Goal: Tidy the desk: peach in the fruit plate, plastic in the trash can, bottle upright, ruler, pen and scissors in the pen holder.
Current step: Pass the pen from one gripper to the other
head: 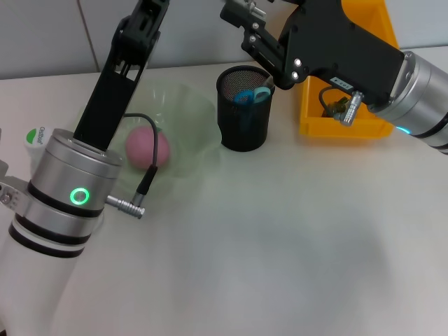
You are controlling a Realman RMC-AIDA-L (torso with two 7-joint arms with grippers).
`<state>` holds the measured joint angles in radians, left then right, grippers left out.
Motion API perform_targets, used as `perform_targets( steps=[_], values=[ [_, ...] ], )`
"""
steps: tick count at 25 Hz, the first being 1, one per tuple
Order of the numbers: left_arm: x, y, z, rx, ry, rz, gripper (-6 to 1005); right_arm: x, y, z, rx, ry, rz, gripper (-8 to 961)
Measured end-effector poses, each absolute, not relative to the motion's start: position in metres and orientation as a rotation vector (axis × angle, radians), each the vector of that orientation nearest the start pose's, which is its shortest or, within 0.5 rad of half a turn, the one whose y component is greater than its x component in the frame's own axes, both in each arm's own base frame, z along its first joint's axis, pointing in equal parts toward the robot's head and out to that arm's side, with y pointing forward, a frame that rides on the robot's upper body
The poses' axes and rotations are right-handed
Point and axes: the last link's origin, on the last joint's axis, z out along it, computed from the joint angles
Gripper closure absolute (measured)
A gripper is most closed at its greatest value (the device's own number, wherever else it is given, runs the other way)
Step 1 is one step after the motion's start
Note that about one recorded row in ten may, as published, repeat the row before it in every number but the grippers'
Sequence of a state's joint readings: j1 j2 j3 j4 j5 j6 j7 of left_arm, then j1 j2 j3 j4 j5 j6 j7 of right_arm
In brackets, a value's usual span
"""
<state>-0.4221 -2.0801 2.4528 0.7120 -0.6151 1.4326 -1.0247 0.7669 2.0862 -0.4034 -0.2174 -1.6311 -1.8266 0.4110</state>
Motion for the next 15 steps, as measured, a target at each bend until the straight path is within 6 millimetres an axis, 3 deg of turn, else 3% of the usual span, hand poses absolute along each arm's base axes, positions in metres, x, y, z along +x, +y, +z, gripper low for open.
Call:
perform_targets(
  steps=[15],
  values=[
    [-0.1350, 0.2967, -0.0468, -1.746, -1.076, -2.143, 872, 0.1589, 0.3510, 0.0055, -2.104, -0.437, 1.355, 651]
  ],
)
